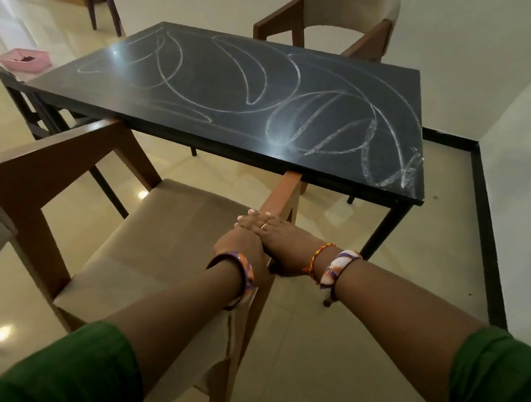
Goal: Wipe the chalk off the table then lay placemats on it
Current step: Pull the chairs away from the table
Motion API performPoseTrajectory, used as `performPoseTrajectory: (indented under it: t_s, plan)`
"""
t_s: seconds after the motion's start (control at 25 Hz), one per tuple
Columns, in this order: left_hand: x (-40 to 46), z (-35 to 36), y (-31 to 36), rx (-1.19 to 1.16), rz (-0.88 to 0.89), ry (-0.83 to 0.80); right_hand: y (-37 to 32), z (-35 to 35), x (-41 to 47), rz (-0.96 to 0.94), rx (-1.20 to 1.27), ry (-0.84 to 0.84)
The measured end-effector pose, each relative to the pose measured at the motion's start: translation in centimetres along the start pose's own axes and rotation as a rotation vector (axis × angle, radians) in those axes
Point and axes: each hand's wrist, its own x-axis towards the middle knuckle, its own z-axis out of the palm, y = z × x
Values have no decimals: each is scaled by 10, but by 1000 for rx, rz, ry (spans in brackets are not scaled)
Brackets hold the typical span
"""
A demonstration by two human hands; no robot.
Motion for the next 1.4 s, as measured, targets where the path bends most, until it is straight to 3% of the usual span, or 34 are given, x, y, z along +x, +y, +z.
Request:
performPoseTrajectory:
  t_s: [0.12,0.28,0.32,0.48,0.8,1.0,1.4]
  plan:
    - [21,-11,12,102,-39,-37,28,-5,3,-29,24,7]
    - [63,-56,37,394,-121,-401,78,-37,-4,-124,-61,3]
    - [76,-75,53,422,-104,-409,98,-48,-7,-135,-101,11]
    - [151,-126,136,240,47,-171,217,-94,-37,-113,-165,96]
    - [302,-185,317,21,158,19,468,-138,-110,-19,-103,87]
    - [385,-211,356,4,96,93,572,-153,-86,-44,-19,89]
    - [639,-307,371,-70,-23,202,805,-229,55,-32,10,-23]
